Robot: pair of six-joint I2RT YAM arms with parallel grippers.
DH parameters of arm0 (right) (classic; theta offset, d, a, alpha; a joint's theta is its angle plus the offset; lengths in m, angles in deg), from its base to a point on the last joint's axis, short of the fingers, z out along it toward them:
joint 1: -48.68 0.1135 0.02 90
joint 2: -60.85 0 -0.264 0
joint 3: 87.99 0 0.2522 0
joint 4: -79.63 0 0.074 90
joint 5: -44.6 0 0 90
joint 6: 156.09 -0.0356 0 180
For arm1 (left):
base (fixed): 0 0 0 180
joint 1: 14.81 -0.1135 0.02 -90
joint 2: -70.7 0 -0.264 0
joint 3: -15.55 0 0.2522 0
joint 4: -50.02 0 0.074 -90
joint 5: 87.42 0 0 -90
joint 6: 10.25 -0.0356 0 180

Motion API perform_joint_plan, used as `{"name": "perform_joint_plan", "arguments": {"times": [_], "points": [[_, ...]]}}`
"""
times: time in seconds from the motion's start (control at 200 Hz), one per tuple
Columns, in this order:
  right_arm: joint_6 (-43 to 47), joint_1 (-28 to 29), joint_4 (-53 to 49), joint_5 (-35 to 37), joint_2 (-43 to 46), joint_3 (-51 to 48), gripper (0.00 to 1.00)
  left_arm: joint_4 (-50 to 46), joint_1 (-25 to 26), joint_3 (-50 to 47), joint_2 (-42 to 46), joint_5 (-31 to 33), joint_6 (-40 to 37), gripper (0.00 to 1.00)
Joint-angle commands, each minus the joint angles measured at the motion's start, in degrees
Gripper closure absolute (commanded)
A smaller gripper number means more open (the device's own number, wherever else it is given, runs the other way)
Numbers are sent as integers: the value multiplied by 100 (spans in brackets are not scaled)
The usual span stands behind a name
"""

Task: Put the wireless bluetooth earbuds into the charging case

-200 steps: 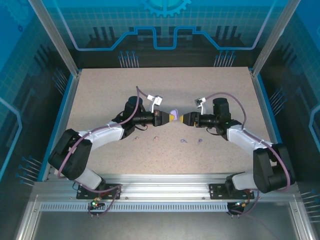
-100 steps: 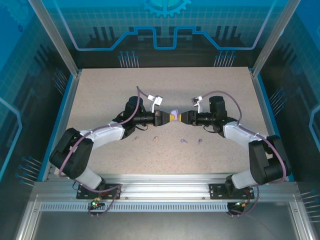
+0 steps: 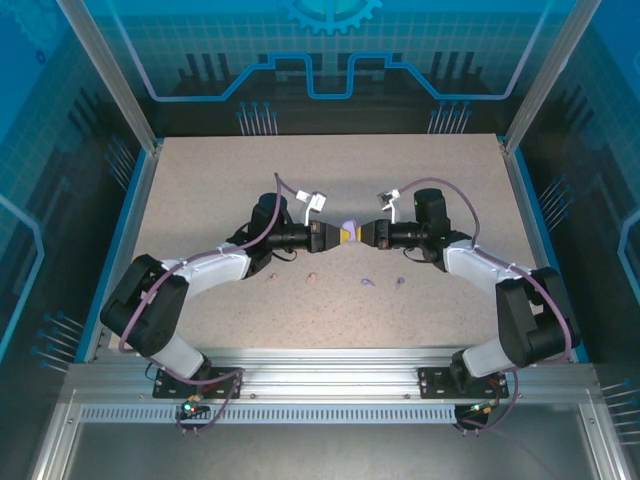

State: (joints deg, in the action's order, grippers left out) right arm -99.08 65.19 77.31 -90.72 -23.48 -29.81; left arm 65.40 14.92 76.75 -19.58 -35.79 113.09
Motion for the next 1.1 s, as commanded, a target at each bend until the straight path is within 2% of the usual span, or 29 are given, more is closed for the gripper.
{"name": "perform_joint_plan", "arguments": {"times": [0.0, 0.07, 0.215, 0.255, 0.43, 0.71, 0.78, 0.9, 0.955, 1.045, 1.095], "points": [[25, 98, 24, -154, -74, 170, 100, 104, 43, 45, -37, -106, 24, 100], [86, 97, -104, -136, -58, 235, 100, -57, 43, 93, -26, -47, -27, 99], [315, 105, -782, 295, 4, 442, 100, -440, 41, 134, 22, 252, -134, 43], [414, 104, -1039, 468, 4, 525, 100, -518, 29, 125, 79, 382, -180, 33], [870, 106, -2127, 1128, -70, 1007, 100, -974, -114, 124, 443, 711, -450, 2], [2254, 106, -4048, 1575, -287, 2338, 100, -2268, -553, 673, 871, 840, -937, 1], [2476, 120, -4317, 1572, -369, 2640, 100, -2707, -678, 1023, 782, 253, -1327, 1], [2790, 174, -4693, 1703, -514, 3048, 100, -3805, -689, 1670, 505, 142, -1652, 1], [2962, 212, -4912, 1766, -580, 3211, 100, -3971, -693, 1763, 435, 244, -1712, 1], [3255, 298, -5242, 1977, -619, 3404, 100, -4112, -691, 1944, 259, 13, -1861, 1], [3358, 322, -5376, 2075, -611, 3450, 100, -4350, -695, 2177, 85, -327, -1978, 1]]}}
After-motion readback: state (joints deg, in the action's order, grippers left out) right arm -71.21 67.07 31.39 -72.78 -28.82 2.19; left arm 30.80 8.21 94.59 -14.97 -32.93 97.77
